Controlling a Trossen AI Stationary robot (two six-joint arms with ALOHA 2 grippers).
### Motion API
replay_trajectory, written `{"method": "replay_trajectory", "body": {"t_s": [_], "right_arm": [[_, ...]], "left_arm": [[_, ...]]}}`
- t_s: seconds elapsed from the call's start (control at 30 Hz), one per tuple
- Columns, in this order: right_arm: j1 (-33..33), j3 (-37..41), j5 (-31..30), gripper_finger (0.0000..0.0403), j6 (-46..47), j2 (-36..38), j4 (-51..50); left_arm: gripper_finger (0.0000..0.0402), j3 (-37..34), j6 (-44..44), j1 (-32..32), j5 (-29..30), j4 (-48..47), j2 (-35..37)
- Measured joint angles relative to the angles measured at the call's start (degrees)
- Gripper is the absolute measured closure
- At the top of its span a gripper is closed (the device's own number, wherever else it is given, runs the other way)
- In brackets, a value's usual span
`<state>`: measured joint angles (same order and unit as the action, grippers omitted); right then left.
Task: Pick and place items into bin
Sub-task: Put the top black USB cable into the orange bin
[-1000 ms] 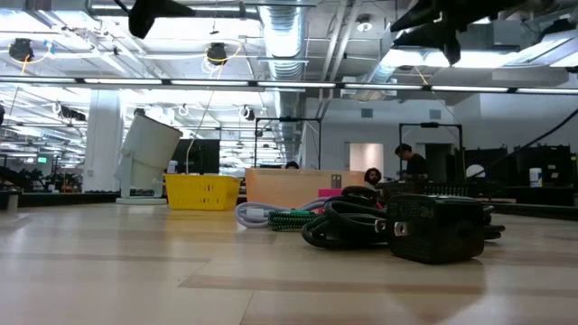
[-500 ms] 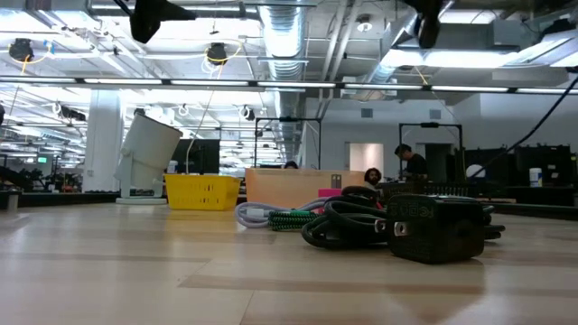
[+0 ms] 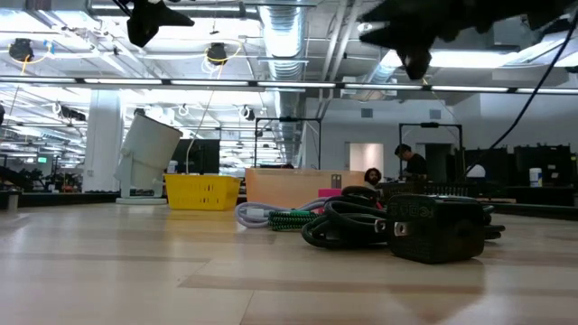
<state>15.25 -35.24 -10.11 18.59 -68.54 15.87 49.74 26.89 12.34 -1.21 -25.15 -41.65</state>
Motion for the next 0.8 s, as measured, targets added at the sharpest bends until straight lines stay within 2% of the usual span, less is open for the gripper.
{"method": "replay_trajectory", "body": {"t_s": [0.47, 0.8], "right_arm": [[-2.1, 0.0, 1.2, 0.0281, -2.1, -0.5, -26.4], [-5.3, 0.0, 1.2, 0.0281, -9.2, -0.5, -29.1]], "left_arm": [[0.0212, 0.0, 0.1, 0.0, 0.5, 0.0, 0.0], [0.0212, 0.0, 1.8, 0.0, 0.3, 0.0, 0.0]]}}
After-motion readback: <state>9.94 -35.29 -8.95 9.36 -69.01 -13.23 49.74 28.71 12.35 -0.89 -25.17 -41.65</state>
